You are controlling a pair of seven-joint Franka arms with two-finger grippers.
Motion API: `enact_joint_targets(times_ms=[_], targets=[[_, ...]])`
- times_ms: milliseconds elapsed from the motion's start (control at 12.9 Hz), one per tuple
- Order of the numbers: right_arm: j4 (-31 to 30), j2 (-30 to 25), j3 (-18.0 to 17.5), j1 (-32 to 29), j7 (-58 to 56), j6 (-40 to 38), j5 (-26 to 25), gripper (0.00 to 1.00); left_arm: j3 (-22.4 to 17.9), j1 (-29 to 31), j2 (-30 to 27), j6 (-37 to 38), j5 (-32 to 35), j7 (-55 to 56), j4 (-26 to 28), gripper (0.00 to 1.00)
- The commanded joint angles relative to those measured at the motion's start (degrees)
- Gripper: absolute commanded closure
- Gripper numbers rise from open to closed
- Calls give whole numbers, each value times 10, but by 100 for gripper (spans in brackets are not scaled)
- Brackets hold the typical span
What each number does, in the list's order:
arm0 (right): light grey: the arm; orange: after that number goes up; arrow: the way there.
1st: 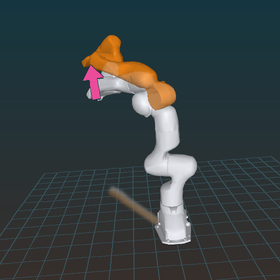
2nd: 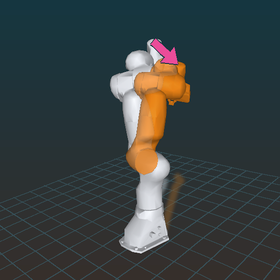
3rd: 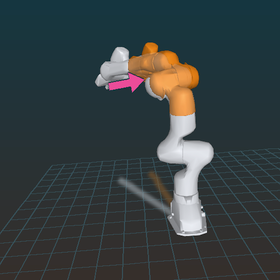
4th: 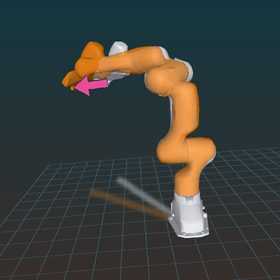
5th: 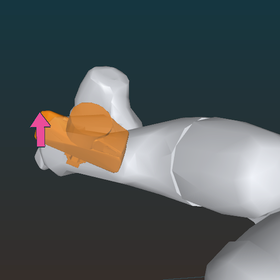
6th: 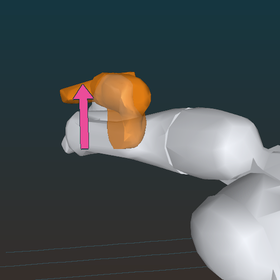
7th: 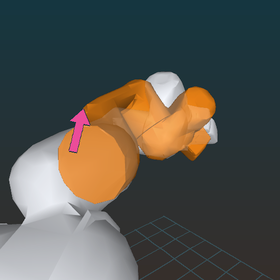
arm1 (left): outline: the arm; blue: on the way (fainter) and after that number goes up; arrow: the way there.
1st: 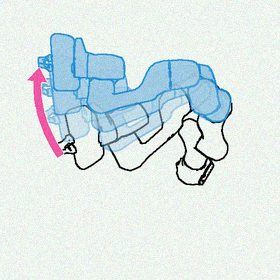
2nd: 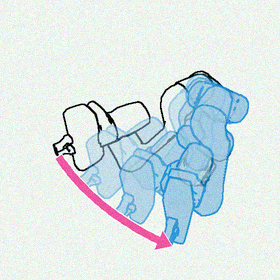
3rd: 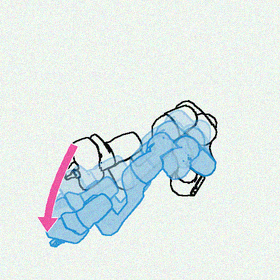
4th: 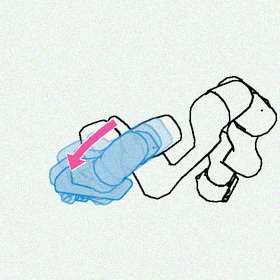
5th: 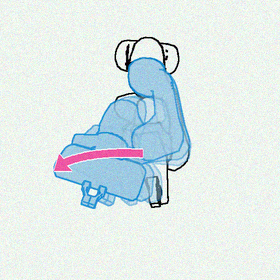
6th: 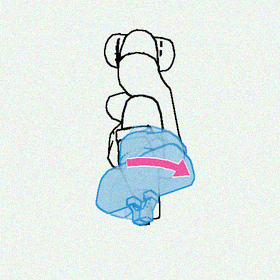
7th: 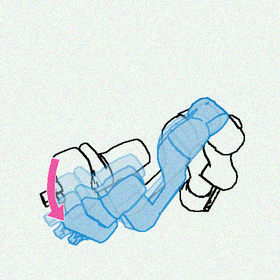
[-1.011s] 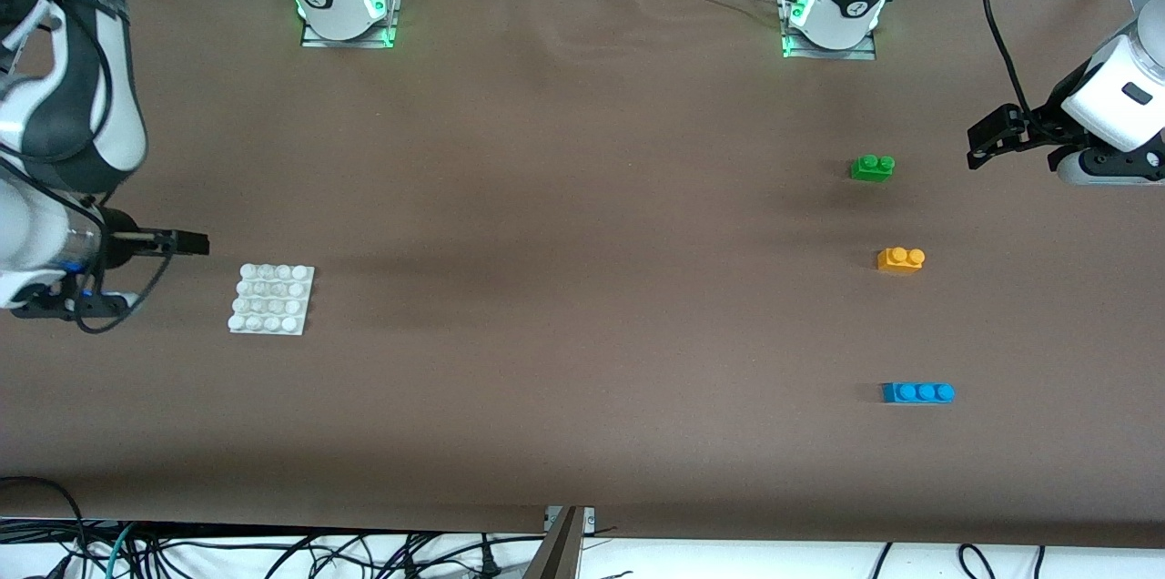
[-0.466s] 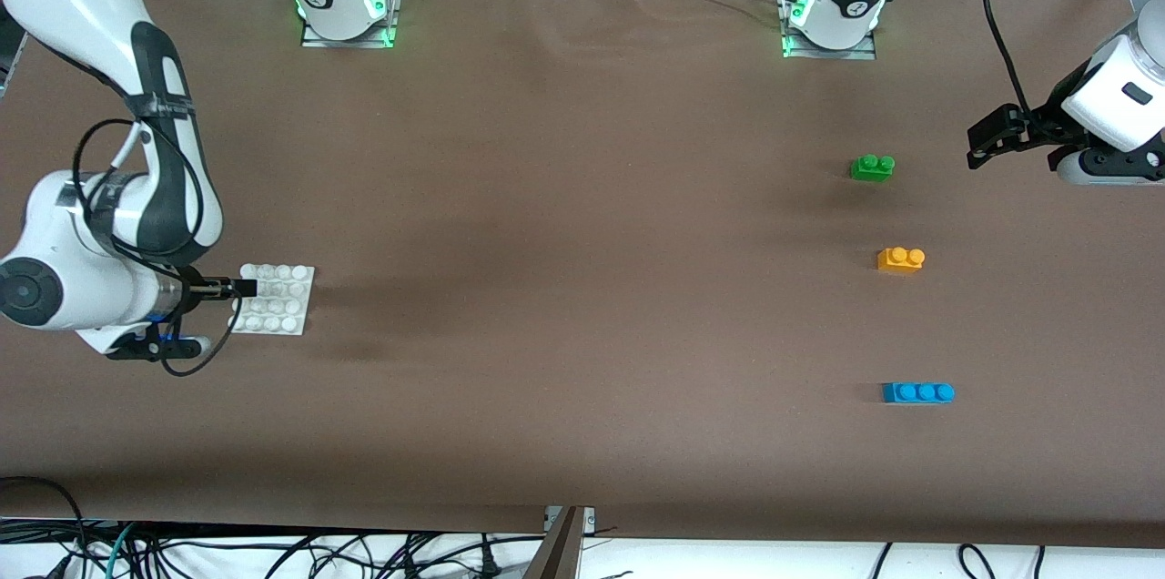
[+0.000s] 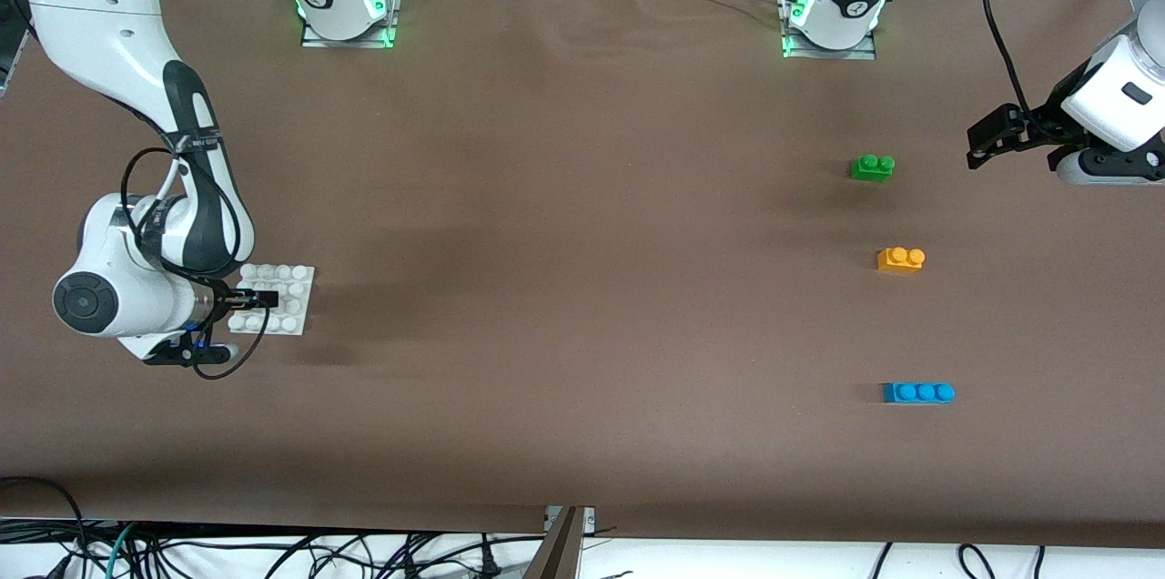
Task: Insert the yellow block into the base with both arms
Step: 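Carry the white base plate with the right gripper to the table center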
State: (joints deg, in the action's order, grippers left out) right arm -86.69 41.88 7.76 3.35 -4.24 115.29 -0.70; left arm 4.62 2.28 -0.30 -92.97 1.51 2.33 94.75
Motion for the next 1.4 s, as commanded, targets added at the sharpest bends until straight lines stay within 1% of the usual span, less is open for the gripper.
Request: enact_joint_targets(times_ms=[0, 466, 855, 933, 1244, 1322], targets=[[-12, -1, -4, -4, 10, 10, -1, 0, 0, -2, 6, 14, 12, -7, -16, 0], [-23, 14, -3, -4, 10, 14, -2, 1, 0, -1, 6, 15, 12, -8, -16, 0], [-23, 39, -4, 2, 14, 49, -1, 0, 0, -1, 6, 16, 12, -7, -16, 0], [-23, 40, -5, 10, 27, 55, 1, 0, 0, -1, 6, 16, 12, -8, -16, 0], [-20, 52, -8, 79, 70, 91, 9, 0, -1, -1, 6, 16, 11, -8, -16, 0], [-18, 54, -8, 94, 74, 93, 17, 0, -1, -1, 6, 16, 12, -7, -16, 0]])
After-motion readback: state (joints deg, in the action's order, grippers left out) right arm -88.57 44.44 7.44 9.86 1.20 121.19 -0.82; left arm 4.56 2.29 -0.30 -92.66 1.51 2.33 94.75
